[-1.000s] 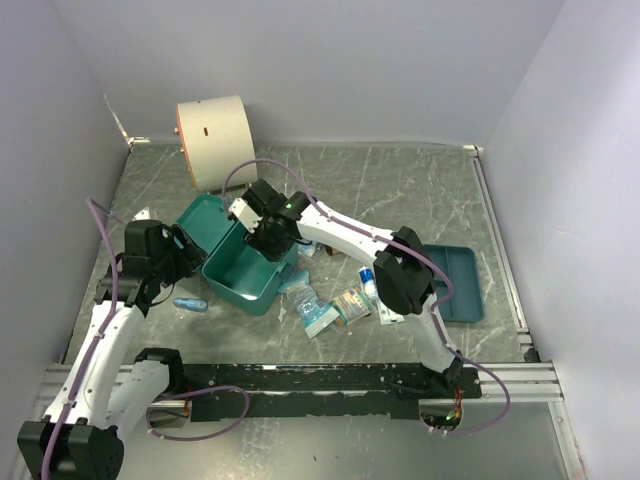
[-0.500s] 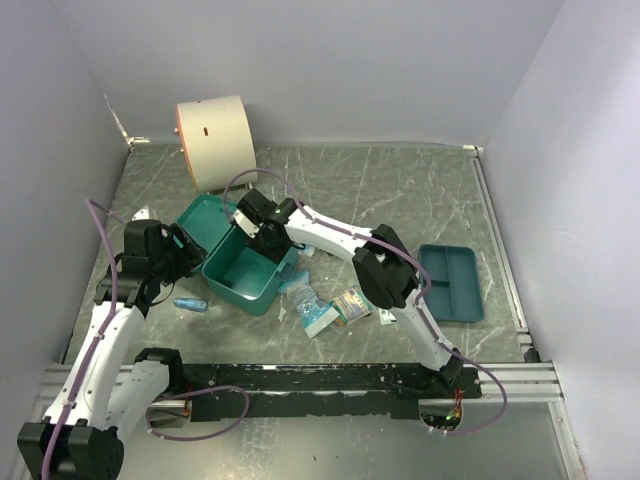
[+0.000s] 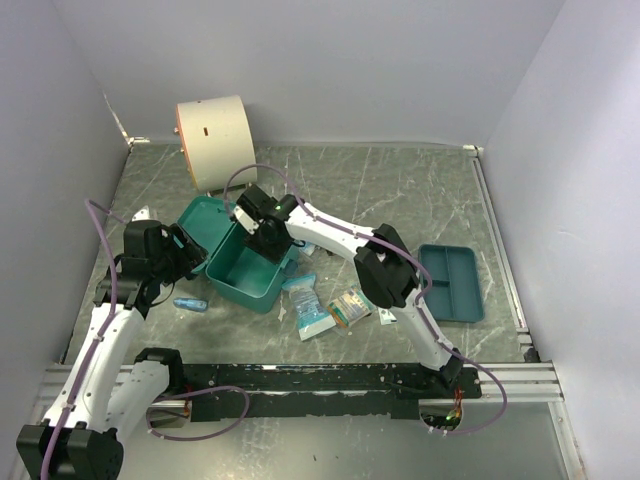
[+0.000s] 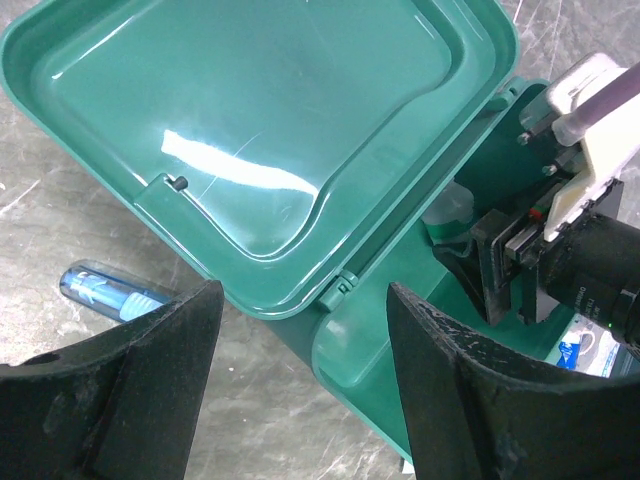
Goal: Organize the medicine kit
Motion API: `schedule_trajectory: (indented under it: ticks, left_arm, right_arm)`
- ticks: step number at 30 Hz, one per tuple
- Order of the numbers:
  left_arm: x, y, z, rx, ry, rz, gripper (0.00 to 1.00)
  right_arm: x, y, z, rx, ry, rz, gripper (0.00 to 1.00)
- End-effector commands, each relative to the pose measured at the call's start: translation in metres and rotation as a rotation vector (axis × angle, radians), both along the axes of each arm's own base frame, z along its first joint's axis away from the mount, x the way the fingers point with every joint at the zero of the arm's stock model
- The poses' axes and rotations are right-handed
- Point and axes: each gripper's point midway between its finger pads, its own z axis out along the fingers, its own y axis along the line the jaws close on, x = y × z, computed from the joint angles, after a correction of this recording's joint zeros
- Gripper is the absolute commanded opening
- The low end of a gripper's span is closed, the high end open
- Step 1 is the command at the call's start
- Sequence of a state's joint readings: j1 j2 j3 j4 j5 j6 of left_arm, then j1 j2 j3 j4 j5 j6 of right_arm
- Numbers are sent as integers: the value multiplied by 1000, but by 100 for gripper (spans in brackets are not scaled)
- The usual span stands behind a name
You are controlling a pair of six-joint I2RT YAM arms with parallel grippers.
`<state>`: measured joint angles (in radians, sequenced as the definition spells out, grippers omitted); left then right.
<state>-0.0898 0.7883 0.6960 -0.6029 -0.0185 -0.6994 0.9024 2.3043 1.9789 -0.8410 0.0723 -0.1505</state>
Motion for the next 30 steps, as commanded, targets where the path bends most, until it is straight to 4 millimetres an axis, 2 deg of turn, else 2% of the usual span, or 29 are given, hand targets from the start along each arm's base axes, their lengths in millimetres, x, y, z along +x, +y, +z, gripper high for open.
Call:
schedule_trajectory:
  ticks: [1, 6, 11, 13, 20, 25, 30]
  left_arm:
    - [4, -1, 9, 6, -39, -12, 78]
    - [4, -1, 9, 9, -39, -9, 77]
    - [4, 0, 7, 10, -34, -7, 77]
    - [4, 0, 8, 10, -36, -7, 77]
    - [4, 0, 7, 10, -35, -7, 77]
    - [4, 0, 8, 11, -36, -7, 77]
    - [4, 0, 9, 10, -41, -9, 77]
  right_arm:
    - [14, 17, 42, 113, -74, -12, 54]
    - [23, 24, 44, 141, -112, -22, 51]
    - [28, 31, 38, 163, -128, -21, 40]
    - [32, 28, 33, 149, -147, -27, 38]
    - [27, 12, 18, 74, -150, 9, 33]
    - [21, 6, 27, 65, -144, 42, 28]
    - [18, 12, 52, 121, -158, 70, 29]
